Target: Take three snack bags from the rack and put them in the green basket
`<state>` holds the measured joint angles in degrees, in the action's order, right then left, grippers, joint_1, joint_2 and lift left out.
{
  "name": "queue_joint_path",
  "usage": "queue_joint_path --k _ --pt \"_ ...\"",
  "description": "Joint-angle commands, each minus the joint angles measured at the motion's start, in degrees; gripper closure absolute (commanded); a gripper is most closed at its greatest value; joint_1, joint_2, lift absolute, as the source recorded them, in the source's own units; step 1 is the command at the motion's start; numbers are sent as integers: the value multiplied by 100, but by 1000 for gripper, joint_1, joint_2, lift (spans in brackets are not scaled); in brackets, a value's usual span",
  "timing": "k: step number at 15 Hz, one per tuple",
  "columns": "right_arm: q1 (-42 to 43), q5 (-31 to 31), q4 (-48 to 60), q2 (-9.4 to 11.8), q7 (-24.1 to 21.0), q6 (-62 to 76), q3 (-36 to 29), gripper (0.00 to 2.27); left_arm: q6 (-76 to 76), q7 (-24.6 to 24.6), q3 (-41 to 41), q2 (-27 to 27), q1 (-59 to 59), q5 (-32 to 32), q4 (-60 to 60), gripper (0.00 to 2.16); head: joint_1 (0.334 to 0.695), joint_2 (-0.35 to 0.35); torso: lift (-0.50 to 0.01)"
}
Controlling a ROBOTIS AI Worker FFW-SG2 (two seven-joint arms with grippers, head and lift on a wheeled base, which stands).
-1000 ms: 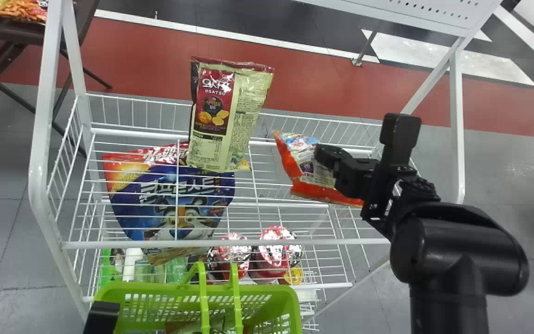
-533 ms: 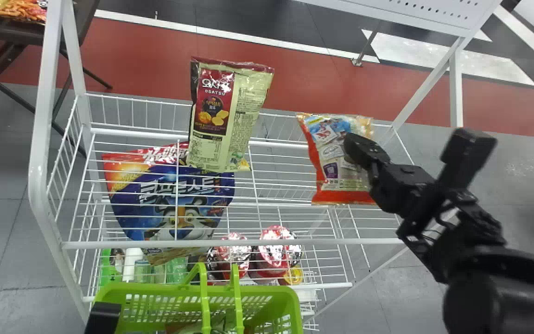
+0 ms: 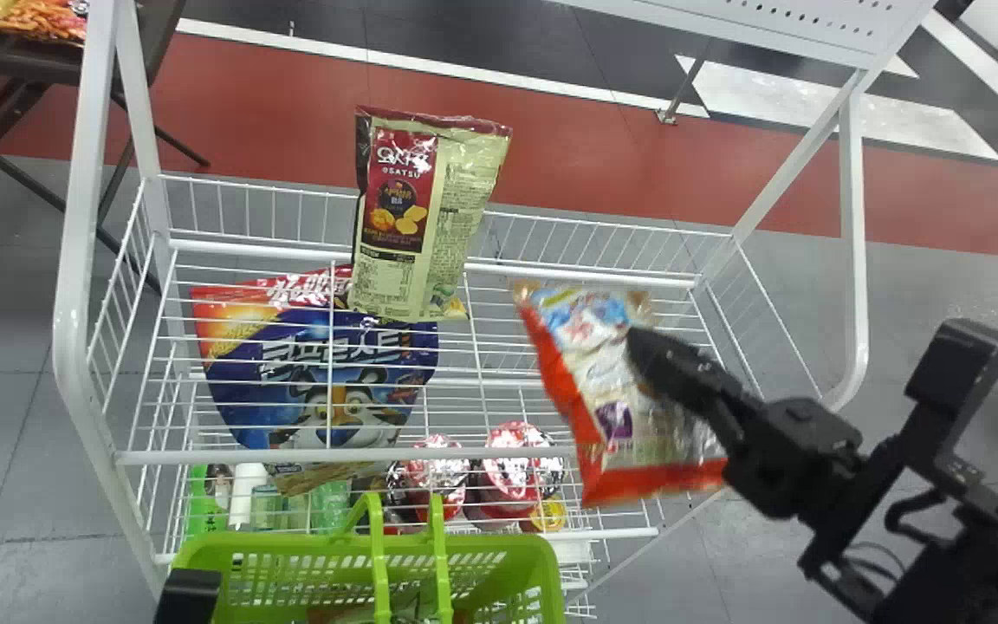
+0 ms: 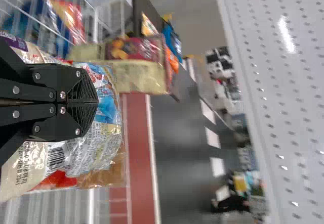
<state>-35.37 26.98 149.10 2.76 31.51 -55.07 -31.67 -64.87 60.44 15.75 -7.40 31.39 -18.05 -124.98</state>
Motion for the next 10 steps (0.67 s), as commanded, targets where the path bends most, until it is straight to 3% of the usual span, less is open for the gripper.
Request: queue_joint_path --k 1,6,10 --pt "-75 229 181 49 207 -1344 -164 2226 -13 21 -133 2 -1 -67 -17 1409 695 -350 -7" --pt "-435 475 532 392 550 -3501 -59 2226 5 47 -160 2 26 -102 -79 1409 695 -350 -7" --pt "-699 256 339 638 541 -3348 662 2226 23 47 -133 2 34 -111 -88 1409 695 -350 -7"
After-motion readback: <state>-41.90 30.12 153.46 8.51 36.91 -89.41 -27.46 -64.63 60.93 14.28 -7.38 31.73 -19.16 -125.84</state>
